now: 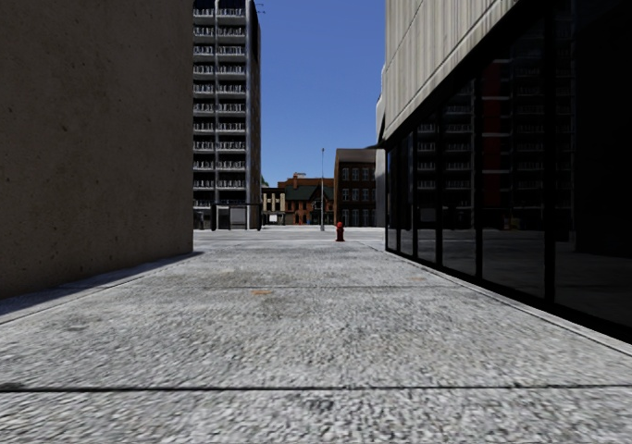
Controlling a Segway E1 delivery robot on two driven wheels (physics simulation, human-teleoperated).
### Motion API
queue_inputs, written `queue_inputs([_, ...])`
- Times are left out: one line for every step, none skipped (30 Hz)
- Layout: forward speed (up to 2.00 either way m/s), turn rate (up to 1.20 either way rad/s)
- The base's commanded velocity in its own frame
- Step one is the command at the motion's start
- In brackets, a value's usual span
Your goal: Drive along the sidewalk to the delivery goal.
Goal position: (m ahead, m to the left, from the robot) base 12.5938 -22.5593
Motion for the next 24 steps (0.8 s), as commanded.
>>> queue_inputs([2.0, 0.0])
queue_inputs([2.0, 0.0])
queue_inputs([2.0, 0.0])
queue_inputs([2.0, 0.0])
queue_inputs([2.0, 0.0])
queue_inputs([2.0, 0.0])
queue_inputs([2.0, 0.0])
queue_inputs([2.0, 0.0])
queue_inputs([2.0, 0.0])
queue_inputs([2.0, 0.0])
queue_inputs([2.0, 0.0])
queue_inputs([2.0, 0.0])
queue_inputs([2.0, 0.0])
queue_inputs([2.0, 0.0])
queue_inputs([2.0, 0.0])
queue_inputs([2.0, 0.0])
queue_inputs([2.0, 0.0])
queue_inputs([2.0, 0.0])
queue_inputs([2.0, 0.0])
queue_inputs([2.0, 0.0])
queue_inputs([2.0, 0.0])
queue_inputs([2.0, 0.0])
queue_inputs([2.0, 0.0])
queue_inputs([2.0, 0.0])
